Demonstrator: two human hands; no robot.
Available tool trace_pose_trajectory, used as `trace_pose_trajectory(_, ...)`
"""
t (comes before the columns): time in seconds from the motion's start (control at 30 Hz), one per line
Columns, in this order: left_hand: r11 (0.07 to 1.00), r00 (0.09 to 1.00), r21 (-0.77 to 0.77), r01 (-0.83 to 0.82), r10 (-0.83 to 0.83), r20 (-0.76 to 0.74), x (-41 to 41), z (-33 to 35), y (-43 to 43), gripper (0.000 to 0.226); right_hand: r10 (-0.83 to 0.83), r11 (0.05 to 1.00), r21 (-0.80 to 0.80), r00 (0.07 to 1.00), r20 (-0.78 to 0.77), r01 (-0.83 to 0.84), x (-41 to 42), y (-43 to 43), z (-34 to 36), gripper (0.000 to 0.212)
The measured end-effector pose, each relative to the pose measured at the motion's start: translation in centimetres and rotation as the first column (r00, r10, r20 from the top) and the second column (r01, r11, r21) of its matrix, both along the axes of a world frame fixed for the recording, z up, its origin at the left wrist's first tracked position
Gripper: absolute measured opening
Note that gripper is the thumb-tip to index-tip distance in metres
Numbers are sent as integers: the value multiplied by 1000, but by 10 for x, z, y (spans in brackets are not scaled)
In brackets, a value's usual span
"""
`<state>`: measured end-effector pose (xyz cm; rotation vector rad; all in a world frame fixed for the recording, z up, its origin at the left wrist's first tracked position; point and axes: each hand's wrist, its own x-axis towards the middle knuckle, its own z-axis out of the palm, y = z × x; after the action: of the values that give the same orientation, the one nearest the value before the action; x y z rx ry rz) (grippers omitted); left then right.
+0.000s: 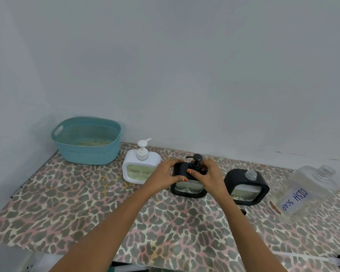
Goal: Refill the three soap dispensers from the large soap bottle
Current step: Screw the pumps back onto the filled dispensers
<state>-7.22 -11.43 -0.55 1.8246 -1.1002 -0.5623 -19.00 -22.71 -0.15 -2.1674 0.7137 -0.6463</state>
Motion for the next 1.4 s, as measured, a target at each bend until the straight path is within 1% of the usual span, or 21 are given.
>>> trace_pose_trajectory(0.1,1000,1000,8,-2,2,5,-1,-1,0,61,-58,998,-1,998,4,58,2,1,-4,19)
trace_pose_trajectory(0.23,1000,1000,14,-2,2,18,-1,-1,0,62,-95,995,14,995,22,95,3,2,-7,20)
trace_pose_trajectory(0.43,1000,1000,18,16,-16,7,1,-2,0,63,-55,998,25,998,-10,56,4,0,-2,23)
trace_pose_trajectory(0.63,1000,1000,20,-7,7,26,-4,1,2,62,-87,996,16,996,-10,87,-1,5,-2,32)
trace_pose_trajectory(0.8,999,995,22,-47,44,92,-13,9,5,58,-61,997,47,998,-16,61,-12,8,7,40)
trace_pose_trajectory(0.97,995,984,-42,-89,94,151,-27,13,14,48,-99,995,23,995,-17,99,-35,9,8,30)
trace_pose_trajectory(1.13,992,991,-85,-90,98,90,-41,25,18,43,-154,988,19,988,19,154,-67,6,9,21)
trace_pose_trajectory(1.27,993,995,-103,-54,62,79,-59,30,10,43,-187,982,25,982,30,187,-89,4,8,17)
trace_pose_trajectory(1.4,995,996,-98,3,6,84,-78,29,-10,42,-240,970,29,971,2,240,-109,-1,4,15)
